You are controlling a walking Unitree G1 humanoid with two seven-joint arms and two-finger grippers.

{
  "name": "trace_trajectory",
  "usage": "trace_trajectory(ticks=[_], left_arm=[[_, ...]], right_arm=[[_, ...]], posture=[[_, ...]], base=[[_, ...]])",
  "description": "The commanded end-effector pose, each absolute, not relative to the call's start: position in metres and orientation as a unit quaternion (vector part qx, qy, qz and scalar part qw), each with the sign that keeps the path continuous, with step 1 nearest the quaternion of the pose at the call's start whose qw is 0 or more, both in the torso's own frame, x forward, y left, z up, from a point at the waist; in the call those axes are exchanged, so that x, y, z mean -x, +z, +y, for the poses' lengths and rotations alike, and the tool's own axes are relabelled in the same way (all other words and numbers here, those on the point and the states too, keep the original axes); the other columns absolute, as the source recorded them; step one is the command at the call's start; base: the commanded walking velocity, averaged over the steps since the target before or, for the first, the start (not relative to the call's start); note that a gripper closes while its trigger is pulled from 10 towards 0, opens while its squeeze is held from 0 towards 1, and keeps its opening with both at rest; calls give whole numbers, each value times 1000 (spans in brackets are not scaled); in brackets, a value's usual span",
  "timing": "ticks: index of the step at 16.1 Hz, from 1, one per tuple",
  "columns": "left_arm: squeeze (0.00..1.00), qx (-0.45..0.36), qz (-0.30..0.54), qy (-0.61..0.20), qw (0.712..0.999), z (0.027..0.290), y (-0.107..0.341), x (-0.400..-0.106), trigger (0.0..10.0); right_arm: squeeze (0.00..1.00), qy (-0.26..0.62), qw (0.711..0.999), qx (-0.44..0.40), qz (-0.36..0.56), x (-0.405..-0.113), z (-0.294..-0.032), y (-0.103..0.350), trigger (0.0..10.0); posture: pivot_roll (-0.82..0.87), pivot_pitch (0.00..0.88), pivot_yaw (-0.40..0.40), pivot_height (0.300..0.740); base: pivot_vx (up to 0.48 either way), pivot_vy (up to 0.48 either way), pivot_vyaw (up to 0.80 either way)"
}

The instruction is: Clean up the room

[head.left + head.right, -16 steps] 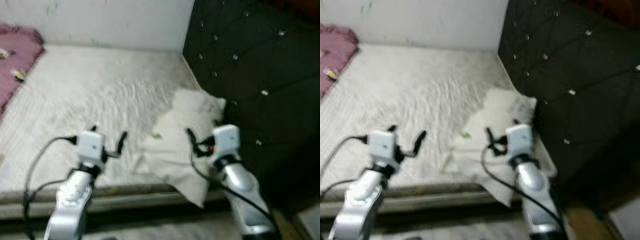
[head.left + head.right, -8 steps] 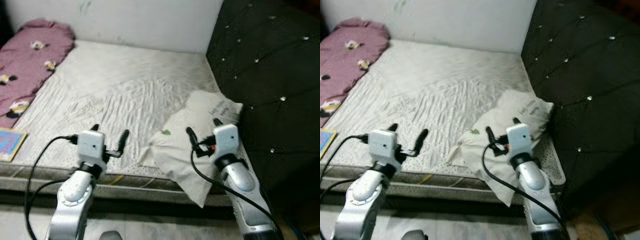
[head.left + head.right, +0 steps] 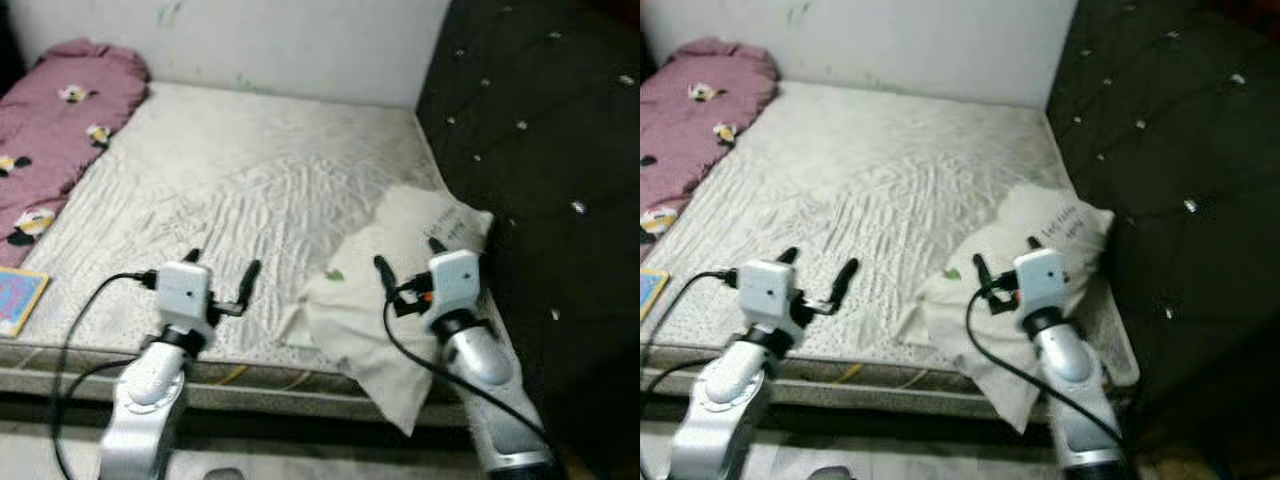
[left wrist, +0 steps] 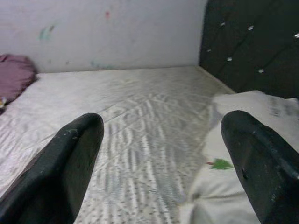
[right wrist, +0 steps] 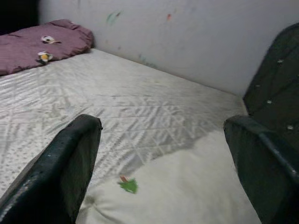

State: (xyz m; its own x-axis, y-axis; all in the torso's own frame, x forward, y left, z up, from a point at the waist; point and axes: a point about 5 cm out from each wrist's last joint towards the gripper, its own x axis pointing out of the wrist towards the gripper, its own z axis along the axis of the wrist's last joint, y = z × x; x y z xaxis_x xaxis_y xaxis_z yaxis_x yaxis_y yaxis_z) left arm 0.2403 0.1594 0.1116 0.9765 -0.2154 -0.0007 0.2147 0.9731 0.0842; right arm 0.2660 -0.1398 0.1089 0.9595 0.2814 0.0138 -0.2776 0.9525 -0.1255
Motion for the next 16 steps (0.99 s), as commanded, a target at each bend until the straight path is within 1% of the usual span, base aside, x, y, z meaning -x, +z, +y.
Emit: trace_trajectory(ticks=[1, 5, 16], left_arm=[[0, -40, -11, -118, 992, 156, 115, -241, 10000], [0, -37, -11, -120, 992, 155, 115, -241, 10000], [0, -36, -13, -127, 991, 154, 115, -241, 10000]], right_arm=[[0, 141, 988, 63, -20, -267, -142, 112, 10000], [0, 141, 988, 65, -21, -267, -142, 112, 10000], [0, 145, 987, 69, -23, -267, -141, 112, 10000]], posture=[[4, 0, -96, 740], [4, 0, -97, 740], [3, 0, -97, 740]], base=[[251, 0, 0], [0, 0, 0], [322, 0, 0]])
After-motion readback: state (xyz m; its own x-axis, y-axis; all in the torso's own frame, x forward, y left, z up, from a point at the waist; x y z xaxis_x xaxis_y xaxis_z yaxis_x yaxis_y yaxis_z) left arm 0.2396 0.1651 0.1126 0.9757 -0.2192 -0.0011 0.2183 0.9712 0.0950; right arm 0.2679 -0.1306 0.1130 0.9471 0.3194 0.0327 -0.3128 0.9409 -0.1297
